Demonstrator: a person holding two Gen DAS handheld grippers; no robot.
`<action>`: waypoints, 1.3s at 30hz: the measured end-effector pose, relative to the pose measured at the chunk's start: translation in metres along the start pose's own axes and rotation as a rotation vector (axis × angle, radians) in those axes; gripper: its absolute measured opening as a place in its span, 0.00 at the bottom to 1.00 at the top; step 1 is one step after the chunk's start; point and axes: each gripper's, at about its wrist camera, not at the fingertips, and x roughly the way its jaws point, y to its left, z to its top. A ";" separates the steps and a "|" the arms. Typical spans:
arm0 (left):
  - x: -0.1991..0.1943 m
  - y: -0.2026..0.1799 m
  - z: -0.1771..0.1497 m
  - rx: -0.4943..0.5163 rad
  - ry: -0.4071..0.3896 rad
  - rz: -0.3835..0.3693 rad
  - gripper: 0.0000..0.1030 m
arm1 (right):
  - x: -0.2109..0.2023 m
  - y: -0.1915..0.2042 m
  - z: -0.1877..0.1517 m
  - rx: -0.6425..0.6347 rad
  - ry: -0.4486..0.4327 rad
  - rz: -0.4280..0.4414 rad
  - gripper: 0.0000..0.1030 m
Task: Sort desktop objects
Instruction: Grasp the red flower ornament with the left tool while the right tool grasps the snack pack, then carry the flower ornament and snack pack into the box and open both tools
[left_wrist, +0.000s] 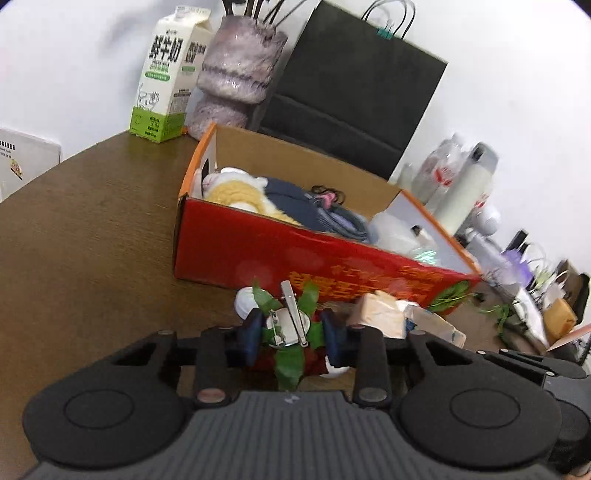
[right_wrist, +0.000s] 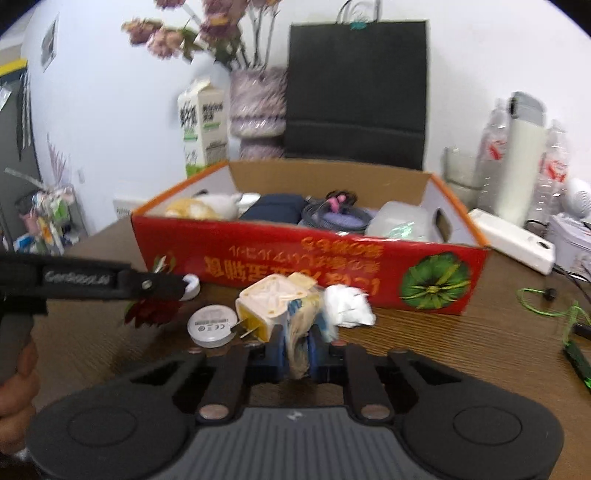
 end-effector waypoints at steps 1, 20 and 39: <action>-0.010 -0.004 -0.003 0.006 -0.021 0.016 0.33 | -0.007 -0.002 -0.001 0.014 -0.009 0.001 0.11; -0.127 -0.066 -0.092 0.215 -0.068 0.026 0.33 | -0.144 0.013 -0.076 0.063 -0.071 0.006 0.10; -0.149 -0.087 -0.127 0.268 -0.058 0.020 0.33 | -0.193 0.032 -0.104 0.020 -0.148 -0.041 0.10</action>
